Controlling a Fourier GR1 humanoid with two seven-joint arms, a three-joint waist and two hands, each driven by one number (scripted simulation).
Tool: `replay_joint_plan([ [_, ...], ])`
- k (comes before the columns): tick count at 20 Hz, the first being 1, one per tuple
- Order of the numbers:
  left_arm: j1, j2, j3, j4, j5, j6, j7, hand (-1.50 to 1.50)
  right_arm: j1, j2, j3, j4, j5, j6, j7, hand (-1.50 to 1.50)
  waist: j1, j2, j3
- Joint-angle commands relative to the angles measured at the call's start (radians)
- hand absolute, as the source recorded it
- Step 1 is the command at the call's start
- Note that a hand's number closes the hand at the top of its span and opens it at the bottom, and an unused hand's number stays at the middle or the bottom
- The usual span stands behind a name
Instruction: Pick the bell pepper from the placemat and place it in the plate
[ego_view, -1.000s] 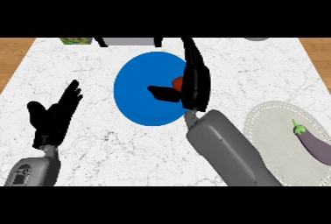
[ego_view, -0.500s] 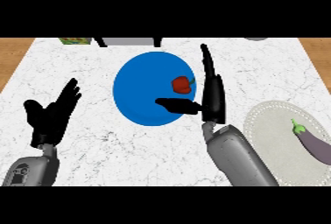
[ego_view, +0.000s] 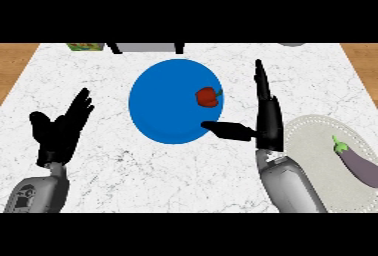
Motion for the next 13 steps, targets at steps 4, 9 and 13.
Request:
replay_joint_plan([
  [4, 0.087, -0.002, -0.001, -0.134, -0.003, -0.016, 0.03, 0.0, 0.085, -0.026, -0.061, -0.054, 0.027, 0.051, -0.028, -1.5, 0.003, -0.001, 0.0],
  [9, 0.018, 0.011, 0.02, -0.04, -0.001, -0.034, 0.018, 0.0, 0.178, -0.055, -0.095, -0.044, 0.005, 0.107, -0.099, -1.5, 0.0, -0.001, 0.0],
  [13, 0.015, -0.023, 0.023, 0.067, -0.026, -0.018, -0.074, 0.0, 0.186, -0.076, -0.121, -0.105, 0.025, 0.162, -0.029, -1.5, -0.002, 0.0, 0.0],
])
